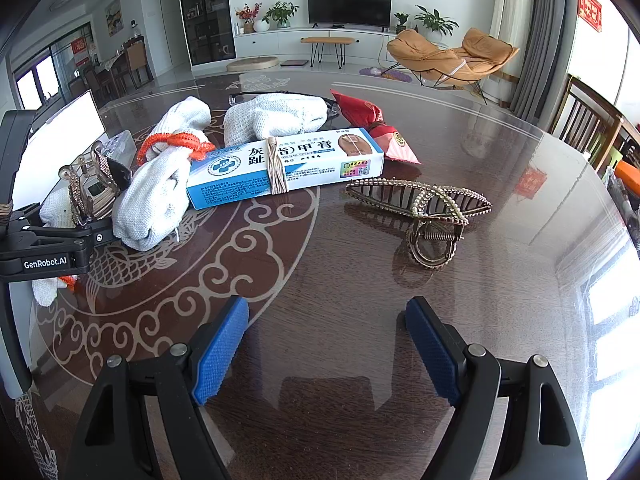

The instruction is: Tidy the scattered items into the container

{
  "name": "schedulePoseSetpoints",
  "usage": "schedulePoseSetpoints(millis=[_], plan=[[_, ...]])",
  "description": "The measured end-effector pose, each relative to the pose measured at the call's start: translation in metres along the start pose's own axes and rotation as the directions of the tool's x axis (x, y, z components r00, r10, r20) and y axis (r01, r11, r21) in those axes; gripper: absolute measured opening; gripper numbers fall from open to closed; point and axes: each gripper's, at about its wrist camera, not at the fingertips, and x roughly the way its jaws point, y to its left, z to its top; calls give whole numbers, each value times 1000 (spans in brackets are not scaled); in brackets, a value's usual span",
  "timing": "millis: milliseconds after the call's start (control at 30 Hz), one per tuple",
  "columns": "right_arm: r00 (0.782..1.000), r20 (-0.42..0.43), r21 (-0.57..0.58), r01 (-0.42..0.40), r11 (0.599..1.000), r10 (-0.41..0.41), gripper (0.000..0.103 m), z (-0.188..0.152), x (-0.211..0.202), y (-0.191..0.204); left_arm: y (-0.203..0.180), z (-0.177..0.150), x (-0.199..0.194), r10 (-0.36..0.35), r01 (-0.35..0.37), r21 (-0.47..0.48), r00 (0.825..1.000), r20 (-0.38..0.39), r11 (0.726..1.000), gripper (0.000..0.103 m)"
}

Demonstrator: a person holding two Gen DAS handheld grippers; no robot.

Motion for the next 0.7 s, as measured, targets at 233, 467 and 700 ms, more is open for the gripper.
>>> schedulePoseSetpoints(millis=[233,467,700], plan=[[1000,0,0,0,1000,0,82,0,0,0,0,-1,-1,0,0,0,1000,0,1000,103],[1000,0,0,0,1000,0,82,0,0,0,-1,-2,-1,0,0,0,1000,0,1000,103],[1000,0,0,0,1000,0,82,0,0,0,0,-1,0,0,0,0,1000,1,1000,103]])
